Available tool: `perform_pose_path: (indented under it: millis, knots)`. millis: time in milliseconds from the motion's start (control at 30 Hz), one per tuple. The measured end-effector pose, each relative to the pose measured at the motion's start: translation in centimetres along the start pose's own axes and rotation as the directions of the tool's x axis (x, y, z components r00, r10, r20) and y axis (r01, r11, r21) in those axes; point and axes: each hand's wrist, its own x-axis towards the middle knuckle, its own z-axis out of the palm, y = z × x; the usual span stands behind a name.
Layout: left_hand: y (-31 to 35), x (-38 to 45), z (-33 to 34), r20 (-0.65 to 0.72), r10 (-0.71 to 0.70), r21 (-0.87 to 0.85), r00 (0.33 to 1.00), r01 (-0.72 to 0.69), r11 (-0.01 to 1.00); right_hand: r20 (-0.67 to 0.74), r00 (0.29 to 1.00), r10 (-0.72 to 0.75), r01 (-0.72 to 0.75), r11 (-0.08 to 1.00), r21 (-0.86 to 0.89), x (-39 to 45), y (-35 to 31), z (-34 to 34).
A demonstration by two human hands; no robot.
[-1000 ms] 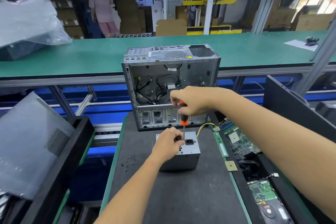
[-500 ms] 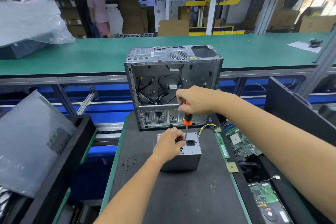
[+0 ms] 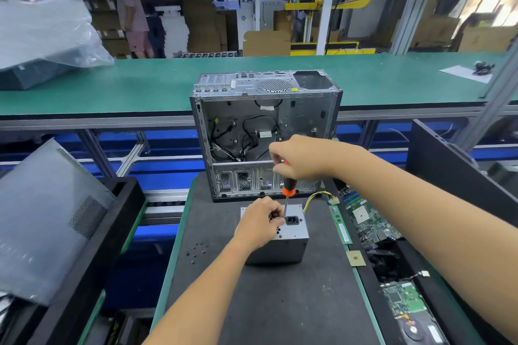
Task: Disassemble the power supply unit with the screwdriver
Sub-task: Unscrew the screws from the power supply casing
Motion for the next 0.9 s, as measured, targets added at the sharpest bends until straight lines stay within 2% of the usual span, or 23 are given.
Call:
perform_pose_path:
  millis: [100, 167, 267, 367, 400, 467, 600, 700, 767, 900]
  knots:
    - [0.0, 0.0, -0.1, -0.002, 0.005, 0.007, 1.0, -0.005, 1.0, 0.043, 0.989, -0.139, 0.128, 0.972, 0.196, -0.5, -0.1, -0.7]
    - [0.0, 0.0, -0.1, -0.004, 0.008, 0.007, 1.0, -0.008, 1.0, 0.065, 0.986, -0.156, 0.13, 0.946, 0.296, -0.7, -0.1, -0.8]
    - [0.1, -0.1, -0.1, -0.003, 0.003, 0.007, 1.0, -0.003, 1.0, 0.013, 0.996, -0.086, 0.081, 0.969, 0.234, -0.5, 0.0, -0.2]
    - [0.2, -0.1, -0.1, -0.006, -0.005, -0.008, 1.0, 0.005, 1.0, -0.03, 0.999, 0.011, -0.012, 0.999, -0.04, -0.1, 0.2, 0.0]
    - [0.2, -0.1, -0.1, -0.006, -0.006, -0.009, 1.0, 0.006, 1.0, -0.038, 0.999, 0.028, -0.031, 0.997, -0.077, 0.0, 0.3, 0.1]
    - [0.3, -0.1, -0.1, -0.002, -0.006, -0.004, 1.0, 0.006, 1.0, -0.019, 0.999, 0.028, -0.028, 0.999, -0.036, 0.1, 0.5, 0.2]
    - [0.2, 0.0, -0.2, -0.003, -0.001, 0.0, 1.0, 0.001, 1.0, 0.018, 0.995, -0.102, 0.098, 0.983, 0.157, -0.4, 0.8, -0.4]
    - [0.2, -0.1, -0.2, 0.0, -0.001, -0.003, 1.0, 0.001, 1.0, 0.022, 0.988, -0.151, 0.14, 0.956, 0.258, -0.5, 0.8, -0.4]
    - [0.2, -0.1, -0.2, -0.001, 0.0, -0.008, 1.0, 0.0, 1.0, 0.017, 0.994, -0.109, 0.104, 0.979, 0.177, -0.4, 0.8, 0.0]
    - [0.2, -0.2, -0.2, -0.002, -0.002, -0.012, 1.0, 0.002, 1.0, 0.006, 0.994, 0.105, -0.104, 0.99, -0.091, 0.0, 1.2, 0.0]
